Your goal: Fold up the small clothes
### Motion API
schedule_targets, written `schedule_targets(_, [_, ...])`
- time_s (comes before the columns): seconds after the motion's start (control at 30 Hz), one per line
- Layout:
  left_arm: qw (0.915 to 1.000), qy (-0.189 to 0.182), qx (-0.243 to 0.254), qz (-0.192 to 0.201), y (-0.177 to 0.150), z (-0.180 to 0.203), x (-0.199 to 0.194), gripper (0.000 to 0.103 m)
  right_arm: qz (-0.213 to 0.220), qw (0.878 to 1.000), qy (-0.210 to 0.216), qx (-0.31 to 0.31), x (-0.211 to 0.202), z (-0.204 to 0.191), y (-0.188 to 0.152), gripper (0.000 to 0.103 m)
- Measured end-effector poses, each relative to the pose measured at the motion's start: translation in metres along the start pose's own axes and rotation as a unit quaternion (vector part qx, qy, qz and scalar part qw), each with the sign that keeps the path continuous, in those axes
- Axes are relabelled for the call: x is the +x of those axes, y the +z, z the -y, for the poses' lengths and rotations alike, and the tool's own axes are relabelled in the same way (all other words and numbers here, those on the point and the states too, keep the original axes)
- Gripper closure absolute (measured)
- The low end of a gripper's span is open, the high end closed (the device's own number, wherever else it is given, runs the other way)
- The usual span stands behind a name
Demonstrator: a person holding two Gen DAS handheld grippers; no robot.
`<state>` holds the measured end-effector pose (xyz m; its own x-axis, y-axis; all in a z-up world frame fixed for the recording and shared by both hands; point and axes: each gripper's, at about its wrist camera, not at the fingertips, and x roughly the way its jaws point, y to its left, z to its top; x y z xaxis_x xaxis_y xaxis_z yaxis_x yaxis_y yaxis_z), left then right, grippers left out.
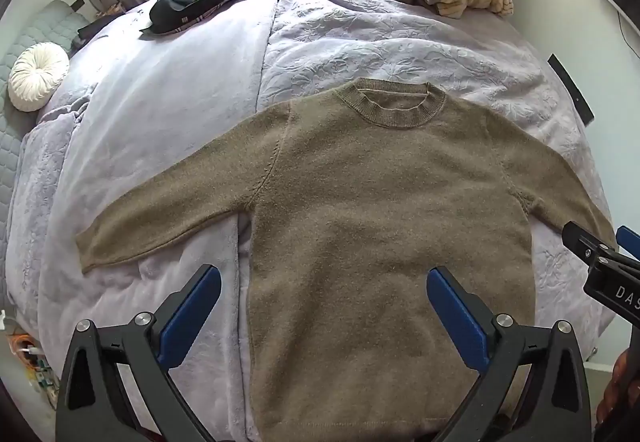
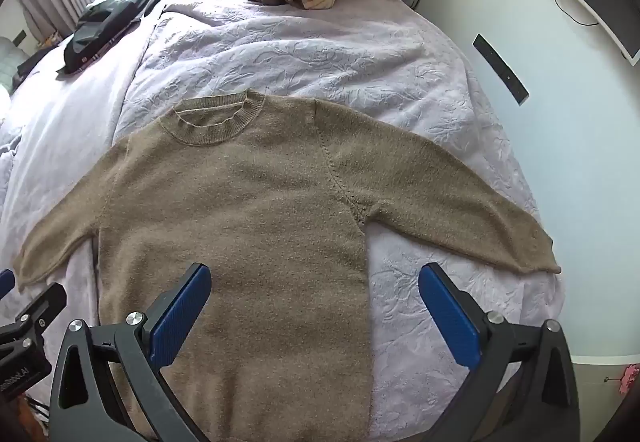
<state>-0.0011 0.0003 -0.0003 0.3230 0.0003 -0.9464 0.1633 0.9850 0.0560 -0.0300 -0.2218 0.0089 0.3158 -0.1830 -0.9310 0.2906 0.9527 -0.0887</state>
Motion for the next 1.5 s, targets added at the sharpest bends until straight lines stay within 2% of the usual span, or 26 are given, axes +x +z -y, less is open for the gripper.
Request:
schedule_targets(0.57, [0.9999, 0.002, 0.002, -0.011, -0.0032, -0.0004, -0.0011, 0.0, 0.002, 1.0, 0.004, 0.002, -0.0054, 0.0003, -0.0035, 0.0])
schedule_targets(0.97, [0.9999, 0.009, 0.001, 0.007, -0.0034, -0.0014, 0.0015, 0.0, 0.001, 1.0, 0.004, 0.001, -0.0045, 0.0, -0.0036, 0.0])
schedule_targets(1.3, [1.0, 0.002, -0.003, 0.001, -0.002, -0.0028, 0.0043, 0.0, 0.001, 1.0, 0.005, 0.0, -0.0038, -0.002, -0.0035, 0.0])
schedule_targets(1.4, [0.9998, -0.007, -0.006, -0.019, -0.0019, -0.0033, 0.0072, 0.0, 0.001, 1.0, 0.007, -0.004, -0.0032, -0.0053, -0.0052, 0.0])
schedule_targets(1.5, [0.9997, -0.011, -0.008, -0.021, -0.0021, -0.0028, 0.0087, 0.0, 0.0, 1.0, 0.008, -0.006, -0.0019, -0.0069, -0.0042, 0.0])
